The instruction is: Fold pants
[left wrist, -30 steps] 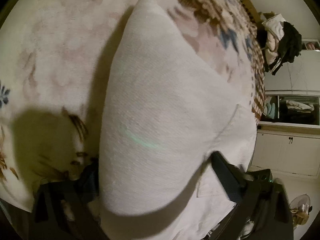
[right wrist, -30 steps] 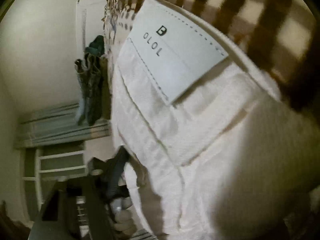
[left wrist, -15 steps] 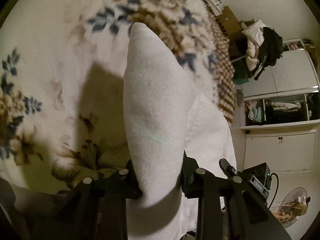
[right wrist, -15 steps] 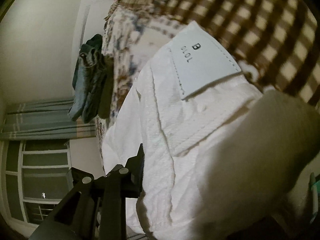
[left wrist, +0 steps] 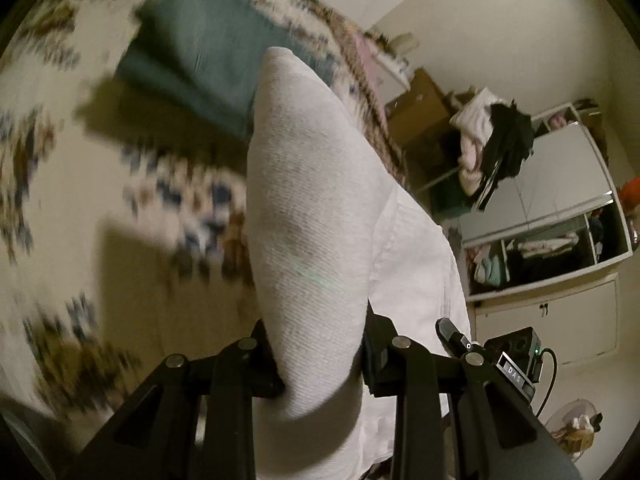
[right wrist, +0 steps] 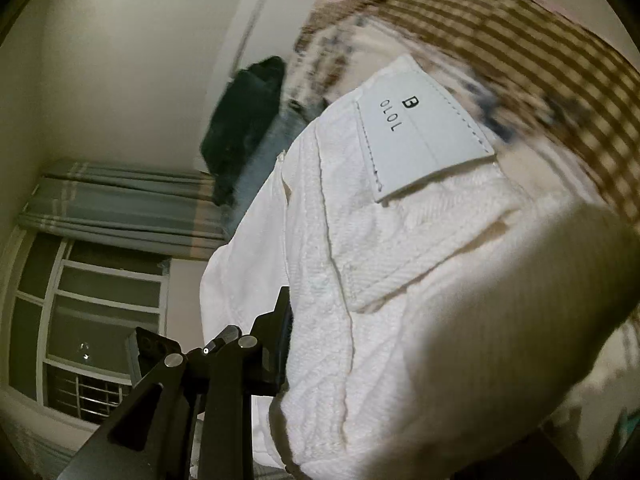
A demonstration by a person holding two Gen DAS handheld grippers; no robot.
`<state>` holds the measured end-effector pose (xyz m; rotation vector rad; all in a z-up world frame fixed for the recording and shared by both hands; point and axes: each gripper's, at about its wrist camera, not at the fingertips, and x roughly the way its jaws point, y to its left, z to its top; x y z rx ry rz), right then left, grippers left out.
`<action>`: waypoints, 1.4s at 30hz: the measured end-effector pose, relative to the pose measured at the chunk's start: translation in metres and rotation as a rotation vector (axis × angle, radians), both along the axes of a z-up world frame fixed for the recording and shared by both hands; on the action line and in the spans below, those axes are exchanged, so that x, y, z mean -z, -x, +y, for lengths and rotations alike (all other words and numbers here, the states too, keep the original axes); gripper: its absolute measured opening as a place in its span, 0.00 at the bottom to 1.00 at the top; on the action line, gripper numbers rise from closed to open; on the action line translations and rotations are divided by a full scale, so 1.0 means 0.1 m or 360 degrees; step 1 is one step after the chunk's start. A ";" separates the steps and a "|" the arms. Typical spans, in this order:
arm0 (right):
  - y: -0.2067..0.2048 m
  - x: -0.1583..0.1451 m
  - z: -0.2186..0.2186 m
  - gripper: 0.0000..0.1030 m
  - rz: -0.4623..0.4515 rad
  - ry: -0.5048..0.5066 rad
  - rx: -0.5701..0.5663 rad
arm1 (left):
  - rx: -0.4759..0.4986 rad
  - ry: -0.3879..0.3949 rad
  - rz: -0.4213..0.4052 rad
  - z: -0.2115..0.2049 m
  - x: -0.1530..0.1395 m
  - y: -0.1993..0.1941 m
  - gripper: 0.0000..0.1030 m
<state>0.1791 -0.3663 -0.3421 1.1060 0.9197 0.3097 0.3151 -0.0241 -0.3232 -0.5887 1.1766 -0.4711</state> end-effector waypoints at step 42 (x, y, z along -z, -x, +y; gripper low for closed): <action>-3.37 -0.09 1.76 0.97 0.0353 0.1198 -0.0092 | -0.0028 -0.0675 0.0055 1.42 0.18 -2.99 0.99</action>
